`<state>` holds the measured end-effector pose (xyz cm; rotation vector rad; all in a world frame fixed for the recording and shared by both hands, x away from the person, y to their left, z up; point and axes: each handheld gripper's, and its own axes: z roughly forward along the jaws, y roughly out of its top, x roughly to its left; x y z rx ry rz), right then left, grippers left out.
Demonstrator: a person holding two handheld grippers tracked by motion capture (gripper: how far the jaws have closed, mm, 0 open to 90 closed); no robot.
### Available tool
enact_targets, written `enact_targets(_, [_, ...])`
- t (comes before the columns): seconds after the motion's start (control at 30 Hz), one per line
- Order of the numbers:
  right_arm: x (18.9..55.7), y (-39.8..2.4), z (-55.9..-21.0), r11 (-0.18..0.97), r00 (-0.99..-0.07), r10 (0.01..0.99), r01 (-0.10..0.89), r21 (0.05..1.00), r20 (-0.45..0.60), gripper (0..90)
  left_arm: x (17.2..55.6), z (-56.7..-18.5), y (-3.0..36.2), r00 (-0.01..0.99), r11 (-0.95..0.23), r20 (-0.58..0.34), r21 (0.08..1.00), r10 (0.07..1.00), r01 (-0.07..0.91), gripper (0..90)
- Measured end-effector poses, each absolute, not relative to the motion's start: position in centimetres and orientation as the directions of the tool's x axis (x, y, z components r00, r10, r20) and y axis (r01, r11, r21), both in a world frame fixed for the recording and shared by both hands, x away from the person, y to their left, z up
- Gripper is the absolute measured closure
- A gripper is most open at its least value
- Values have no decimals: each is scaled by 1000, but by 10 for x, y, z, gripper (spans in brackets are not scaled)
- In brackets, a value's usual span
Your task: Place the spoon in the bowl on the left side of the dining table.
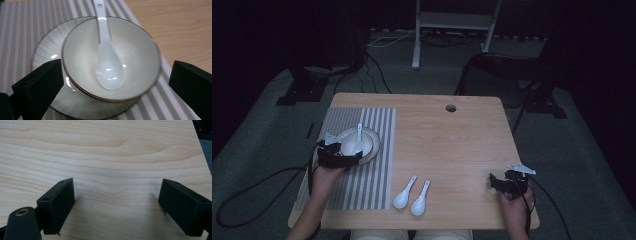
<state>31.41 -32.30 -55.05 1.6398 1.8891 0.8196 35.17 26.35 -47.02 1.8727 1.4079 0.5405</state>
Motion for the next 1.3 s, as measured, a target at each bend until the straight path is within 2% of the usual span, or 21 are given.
enact_targets(0.2, [314,-323,-550,91,-146,989,686,722,14,129,338,-478,266,321,-171,-57,753,945,635,0])
enact_targets(0.73, [314,-323,-550,90,-145,989,686,722,14,129,305,-499,274,301,-167,-44,752,952,638,0])
enact_targets(1.13, [314,-323,-550,90,-145,989,686,722,15,128,280,-516,287,279,-120,-94,740,956,661,0])
enact_targets(1.3, [314,-323,-550,90,-145,989,686,722,15,129,269,-522,292,250,-111,-79,742,965,662,0])
